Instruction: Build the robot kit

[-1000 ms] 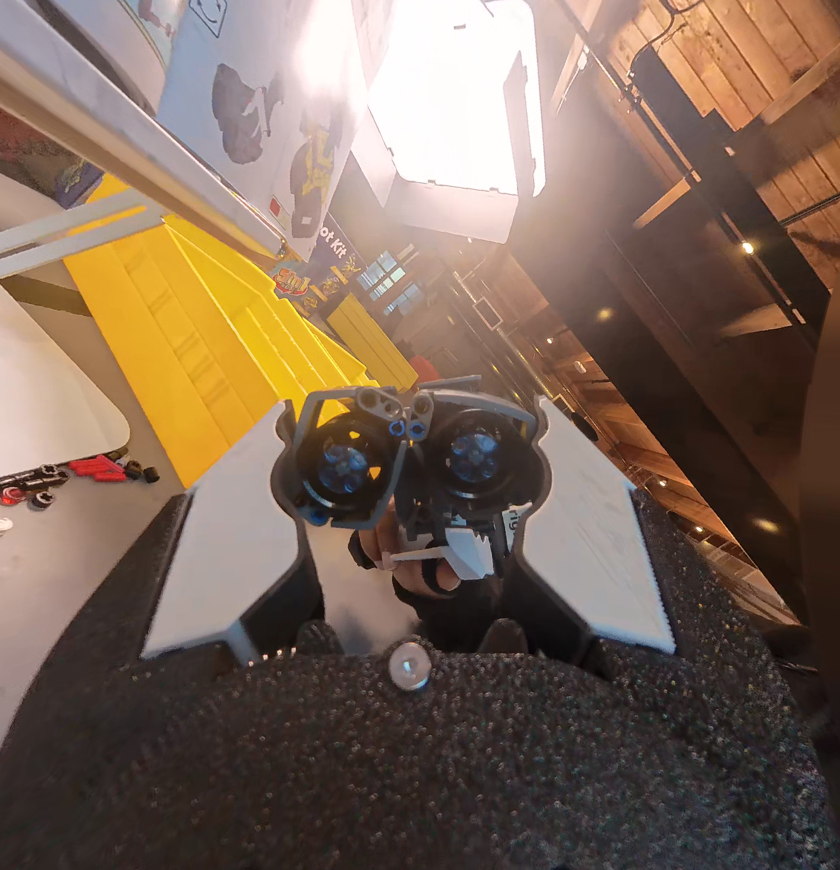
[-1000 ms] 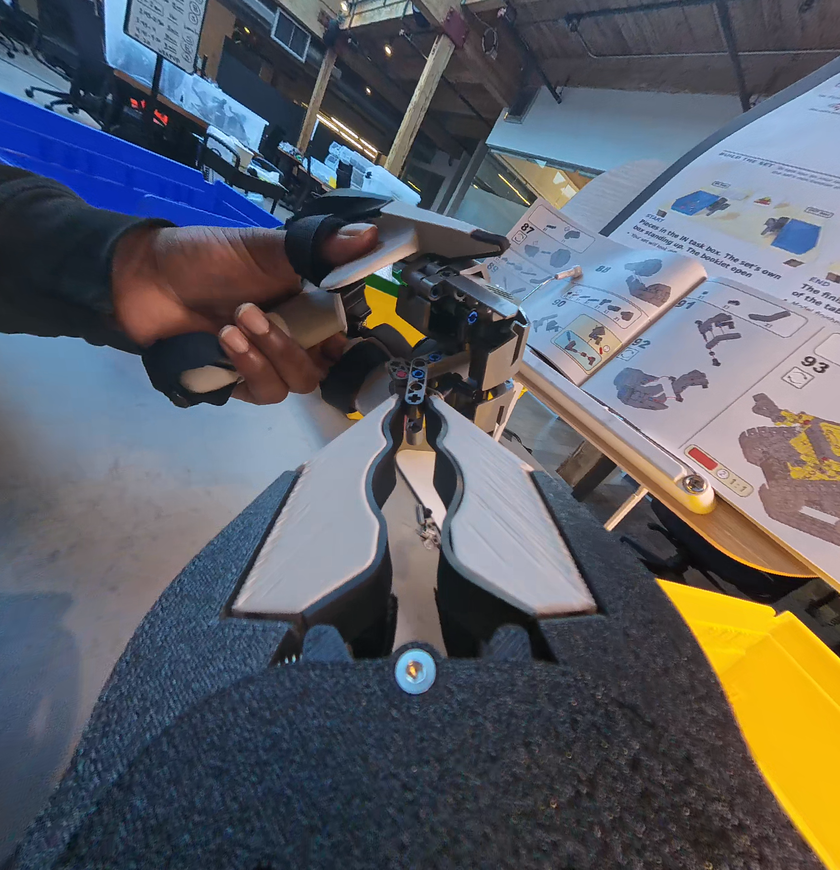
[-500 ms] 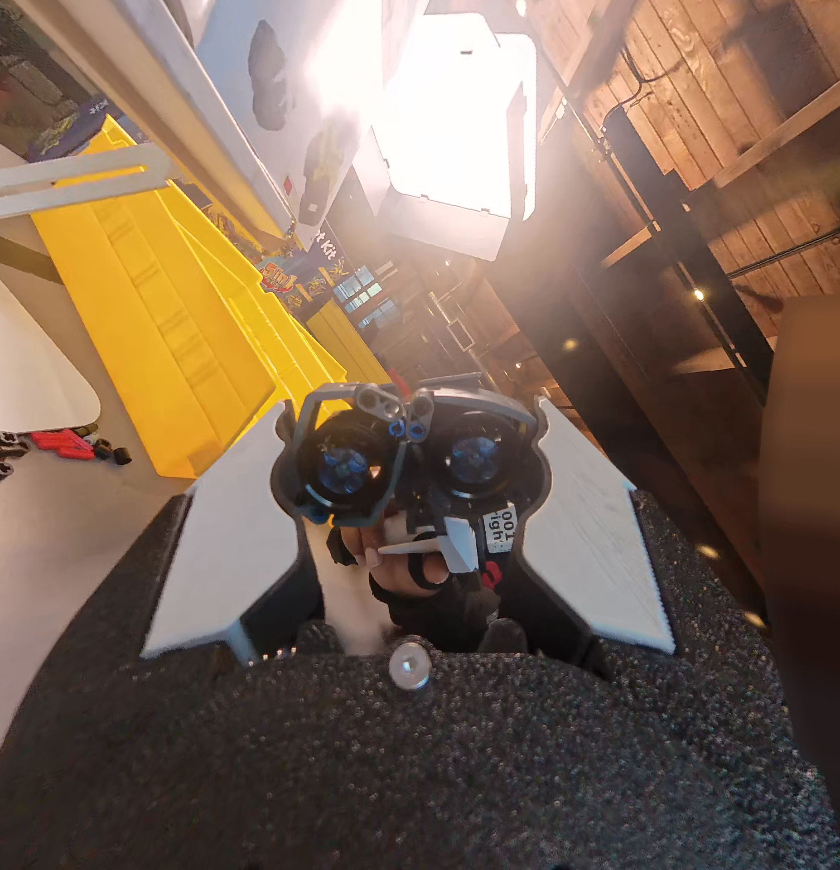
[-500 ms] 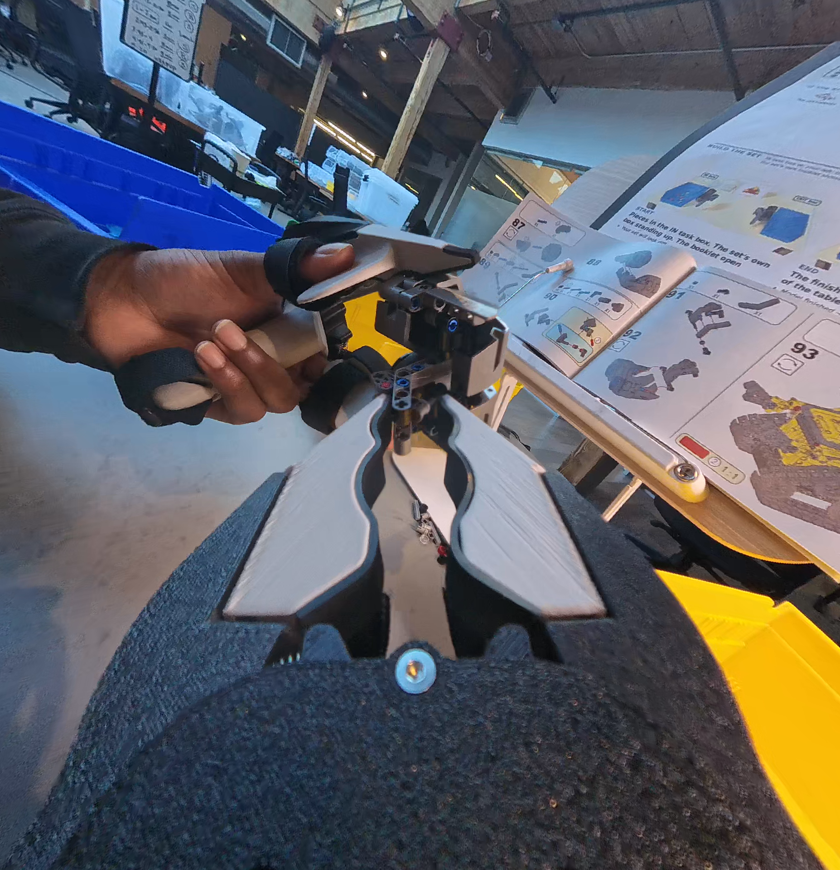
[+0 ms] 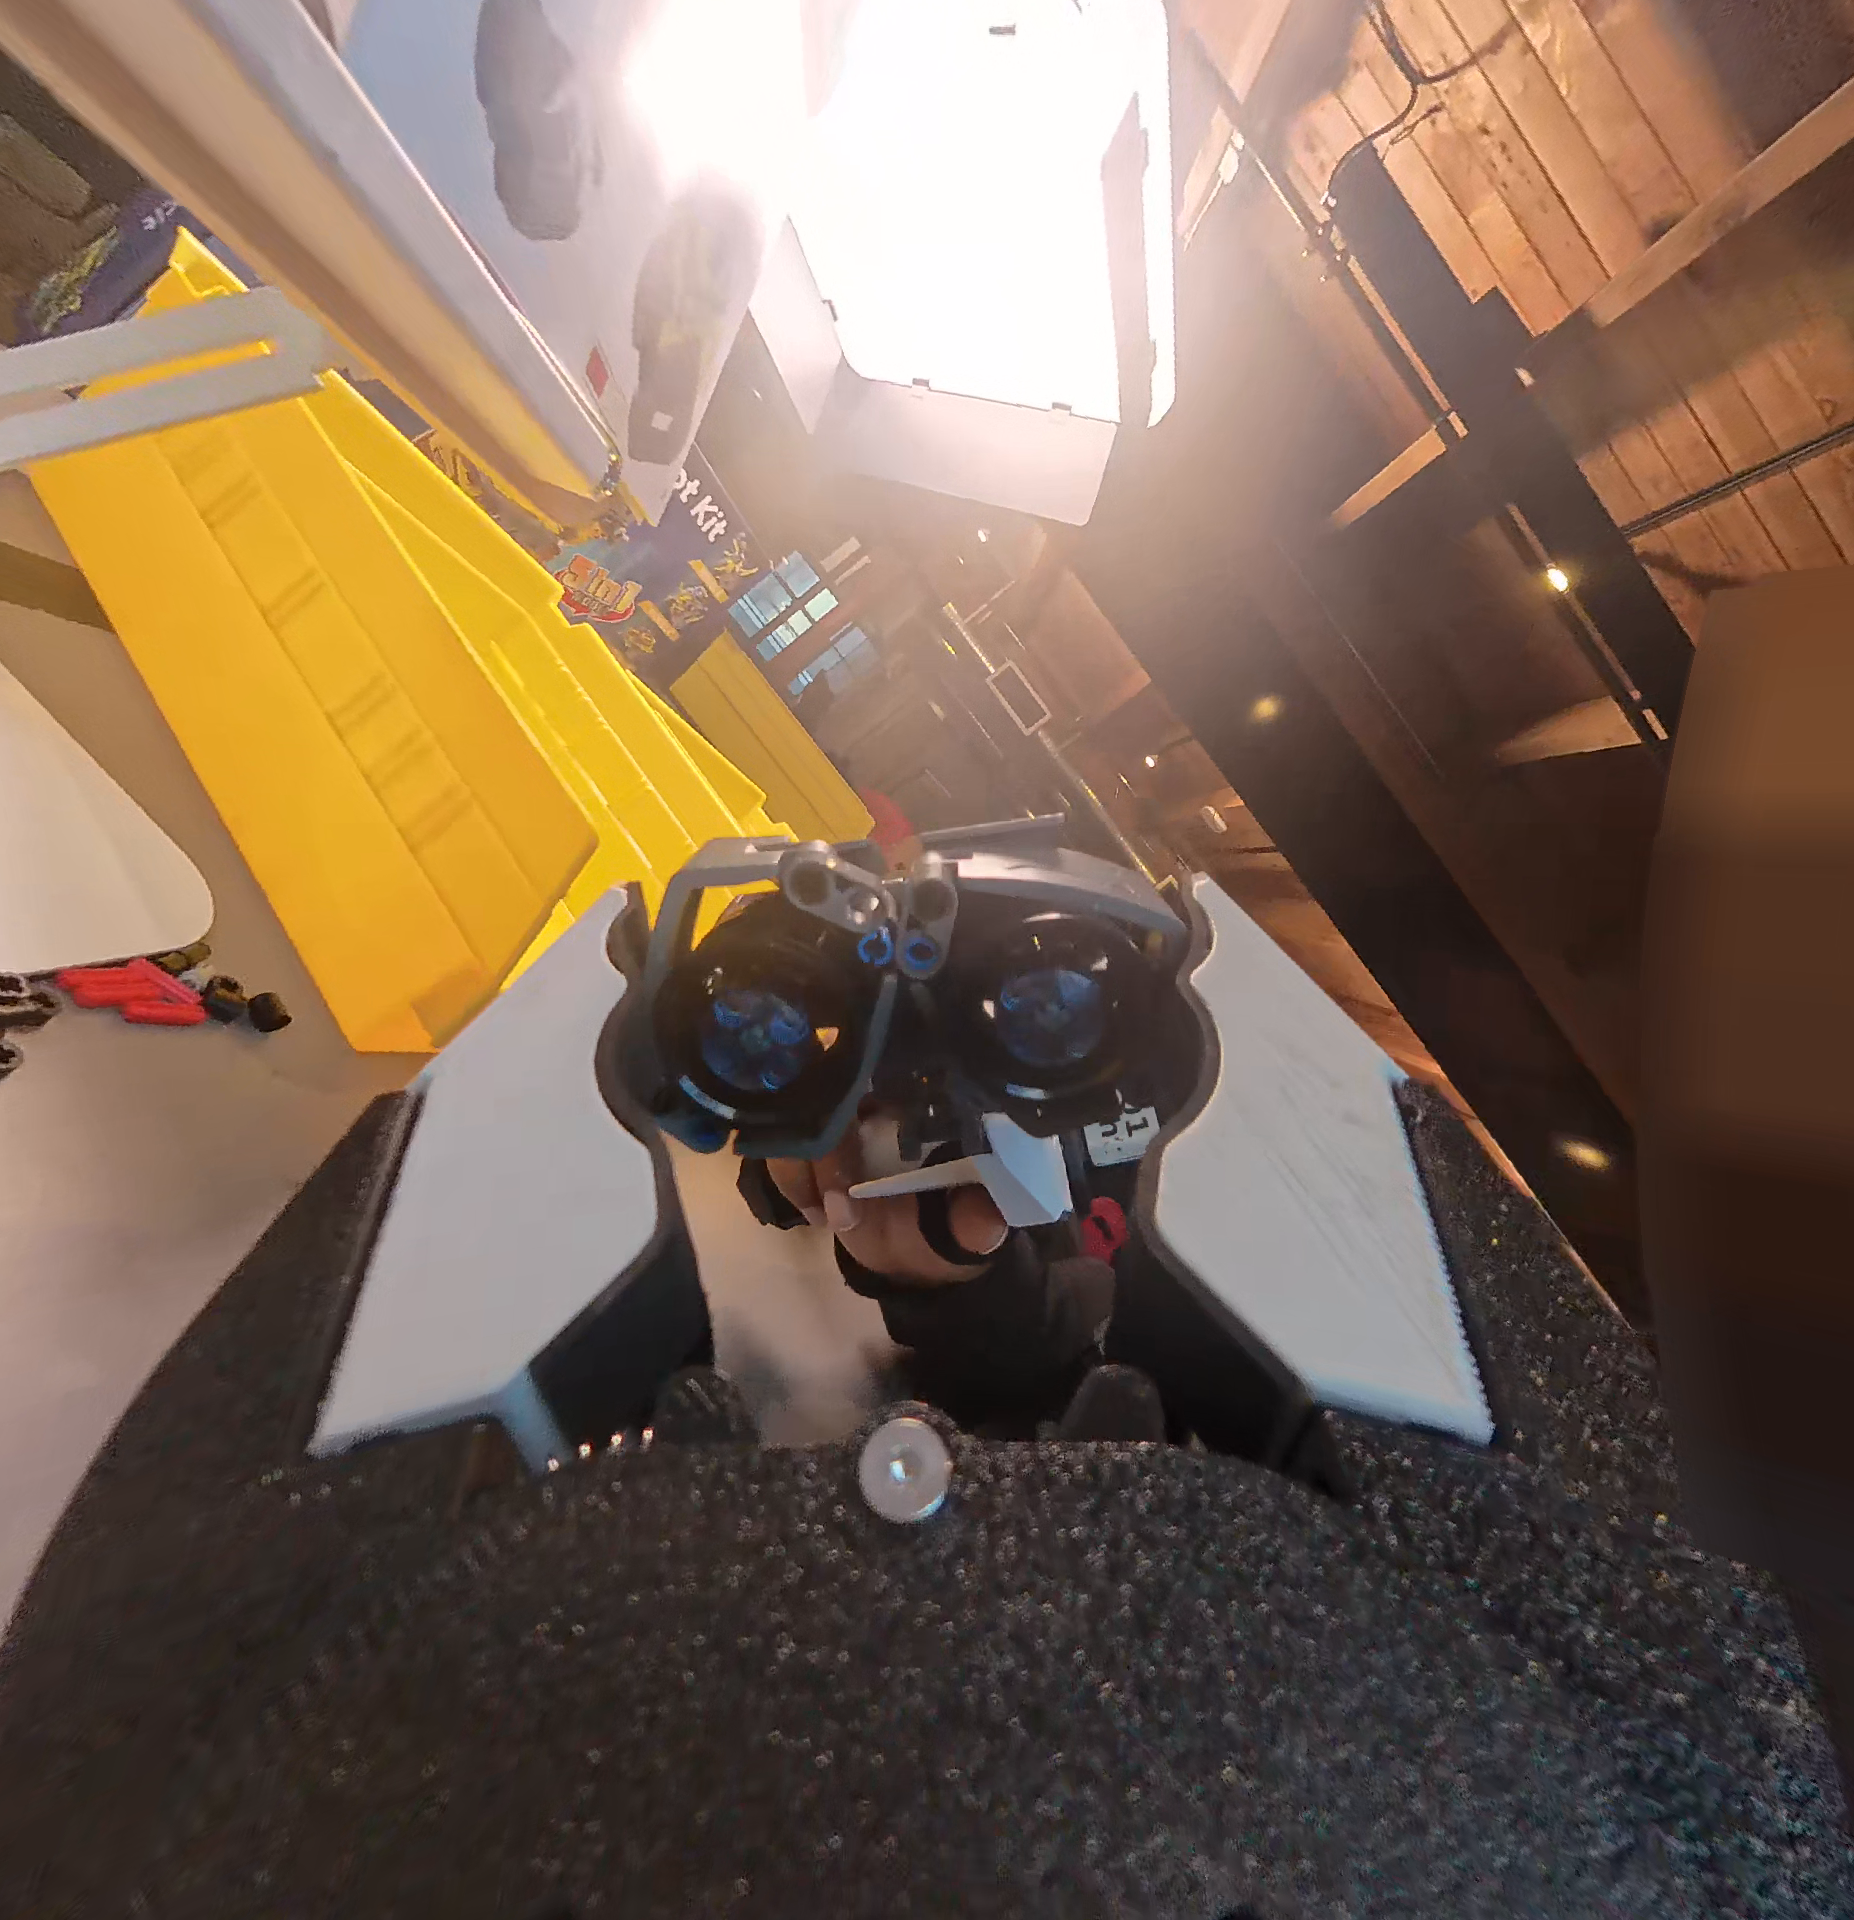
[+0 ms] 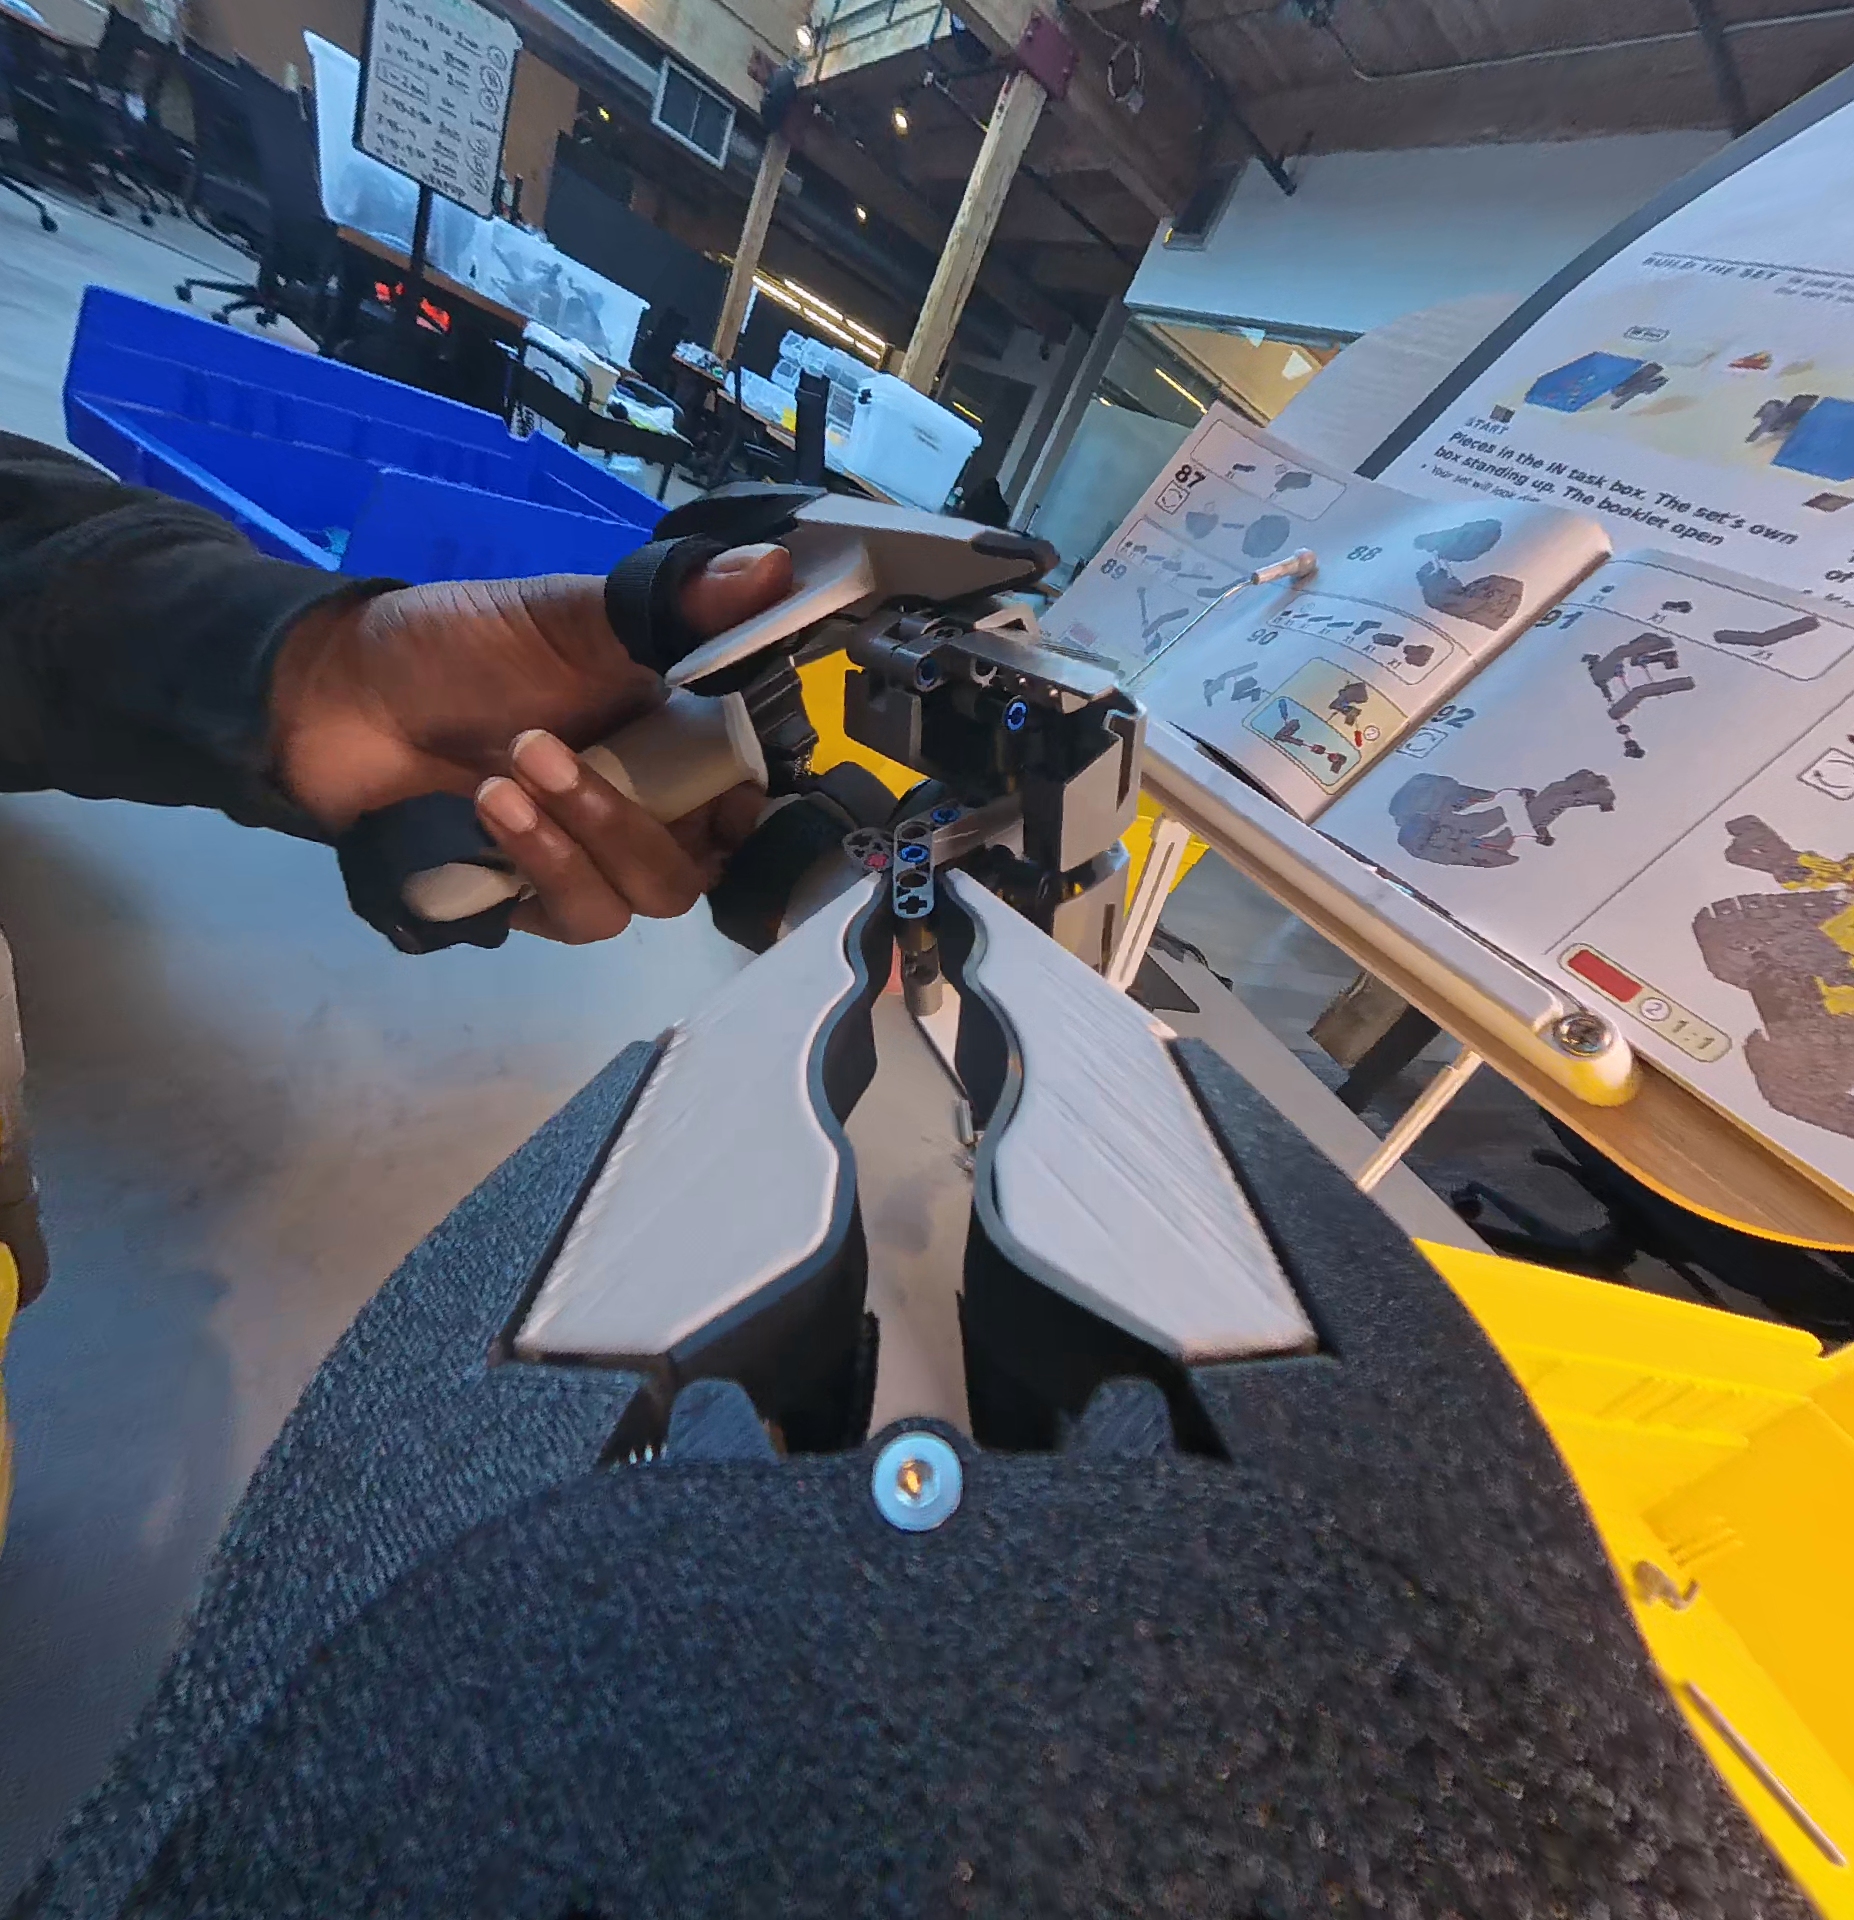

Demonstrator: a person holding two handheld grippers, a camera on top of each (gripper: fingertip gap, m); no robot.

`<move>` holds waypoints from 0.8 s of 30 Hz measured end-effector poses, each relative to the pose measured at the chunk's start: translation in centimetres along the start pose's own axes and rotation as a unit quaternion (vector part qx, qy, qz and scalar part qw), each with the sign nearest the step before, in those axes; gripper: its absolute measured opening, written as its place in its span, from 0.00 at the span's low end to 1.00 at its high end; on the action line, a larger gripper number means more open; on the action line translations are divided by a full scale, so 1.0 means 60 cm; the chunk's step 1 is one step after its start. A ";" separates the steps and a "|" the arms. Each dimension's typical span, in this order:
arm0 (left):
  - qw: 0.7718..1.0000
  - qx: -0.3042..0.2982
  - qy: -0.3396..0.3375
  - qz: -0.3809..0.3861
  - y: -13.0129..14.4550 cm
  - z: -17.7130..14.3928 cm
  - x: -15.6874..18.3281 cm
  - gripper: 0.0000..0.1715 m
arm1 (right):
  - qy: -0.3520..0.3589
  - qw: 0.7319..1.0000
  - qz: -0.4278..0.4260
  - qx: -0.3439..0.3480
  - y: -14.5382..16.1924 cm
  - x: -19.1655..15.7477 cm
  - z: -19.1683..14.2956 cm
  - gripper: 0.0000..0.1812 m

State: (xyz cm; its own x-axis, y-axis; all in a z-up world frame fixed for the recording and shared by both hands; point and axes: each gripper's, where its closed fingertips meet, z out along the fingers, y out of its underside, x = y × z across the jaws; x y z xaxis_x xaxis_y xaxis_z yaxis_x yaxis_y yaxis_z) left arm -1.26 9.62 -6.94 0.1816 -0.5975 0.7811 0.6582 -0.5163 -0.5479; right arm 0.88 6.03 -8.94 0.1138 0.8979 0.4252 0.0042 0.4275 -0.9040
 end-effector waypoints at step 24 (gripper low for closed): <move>0.994 -0.077 0.021 0.069 0.006 -0.002 0.048 0.56 | -0.049 0.991 0.107 0.067 -0.034 0.001 -0.013 0.04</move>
State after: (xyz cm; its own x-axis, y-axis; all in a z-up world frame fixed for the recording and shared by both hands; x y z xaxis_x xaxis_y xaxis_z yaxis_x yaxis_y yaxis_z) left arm -0.60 7.64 -4.90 0.2295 -0.6931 0.6833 0.5087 -0.5131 -0.6913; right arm 1.64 5.14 -7.10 -0.0001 0.9728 0.2318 -0.1429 0.2294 -0.9628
